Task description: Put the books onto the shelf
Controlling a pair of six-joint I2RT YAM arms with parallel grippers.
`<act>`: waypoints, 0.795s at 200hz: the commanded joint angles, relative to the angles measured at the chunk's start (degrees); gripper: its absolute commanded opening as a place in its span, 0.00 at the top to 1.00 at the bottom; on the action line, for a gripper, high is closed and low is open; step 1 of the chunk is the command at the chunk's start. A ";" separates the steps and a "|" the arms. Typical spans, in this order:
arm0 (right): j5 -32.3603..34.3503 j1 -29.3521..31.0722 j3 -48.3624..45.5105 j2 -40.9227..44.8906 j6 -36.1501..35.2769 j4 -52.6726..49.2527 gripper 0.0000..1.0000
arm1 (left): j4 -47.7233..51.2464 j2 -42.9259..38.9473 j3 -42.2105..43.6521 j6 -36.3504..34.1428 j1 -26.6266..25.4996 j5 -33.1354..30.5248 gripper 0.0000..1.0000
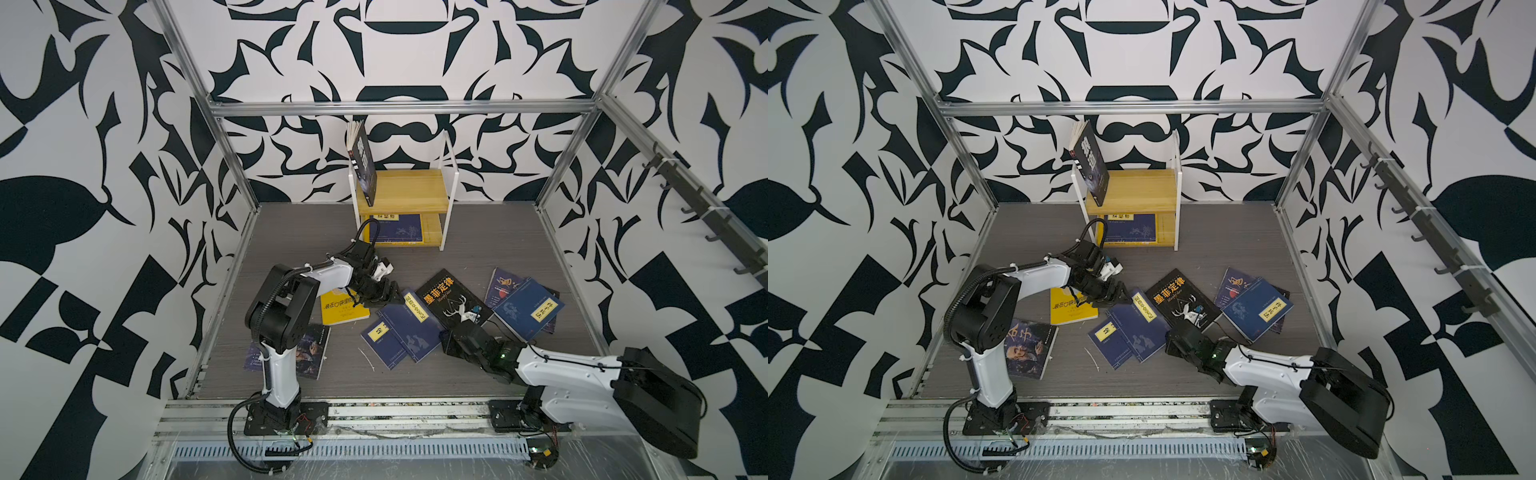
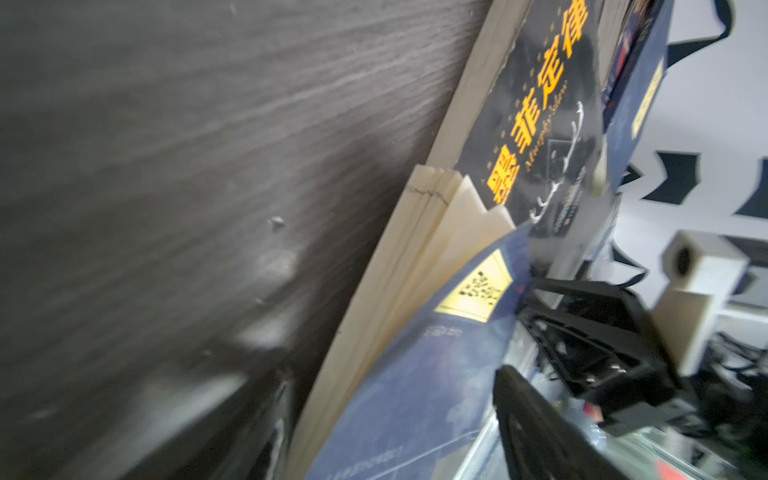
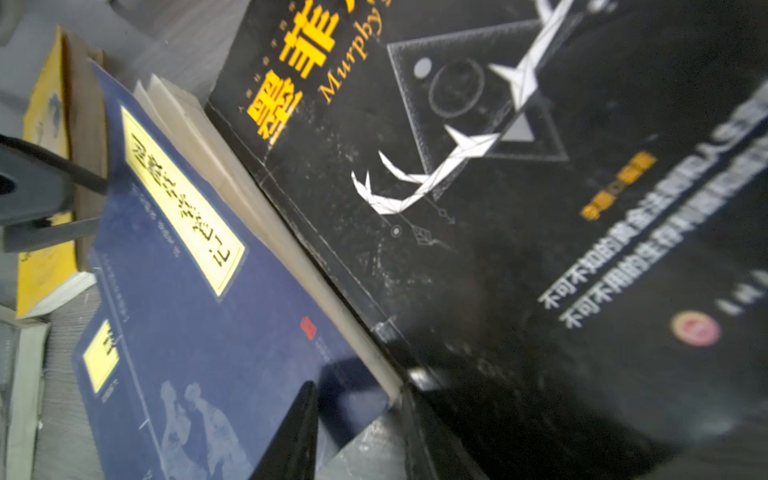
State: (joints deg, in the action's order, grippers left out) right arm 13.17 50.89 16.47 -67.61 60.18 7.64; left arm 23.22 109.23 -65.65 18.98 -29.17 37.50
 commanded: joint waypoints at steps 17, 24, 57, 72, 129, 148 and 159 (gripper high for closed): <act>-1.57 -0.67 4.71 -7.43 -1.55 2.62 0.70 | -1.21 -2.76 1.36 2.55 -0.46 6.49 0.33; -1.57 -0.63 5.54 -8.74 -1.80 2.36 0.70 | -0.90 -2.96 1.15 2.55 -0.52 6.97 0.35; -5.84 -0.72 8.00 -13.44 -2.49 4.58 0.70 | 0.23 -4.21 0.43 2.86 -0.63 7.39 0.50; -5.56 -0.69 9.18 -13.59 -3.45 3.12 0.71 | 0.85 -6.09 0.74 2.68 -0.63 6.59 0.60; -2.67 -0.56 15.78 -10.08 -10.92 -7.78 0.59 | -0.14 -13.50 4.18 4.54 0.56 2.18 0.95; 0.33 -0.26 18.03 -7.24 -15.50 -12.30 0.53 | -2.48 -15.84 5.75 7.13 2.49 1.72 0.97; 2.08 0.56 20.34 -5.68 -18.79 -15.81 0.49 | -3.42 -17.10 6.45 9.23 4.05 1.71 0.97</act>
State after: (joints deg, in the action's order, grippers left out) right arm 10.87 50.33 31.73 -77.25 49.45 0.19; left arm 22.11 95.59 -60.82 23.94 -28.05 39.68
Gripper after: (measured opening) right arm 0.480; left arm 0.109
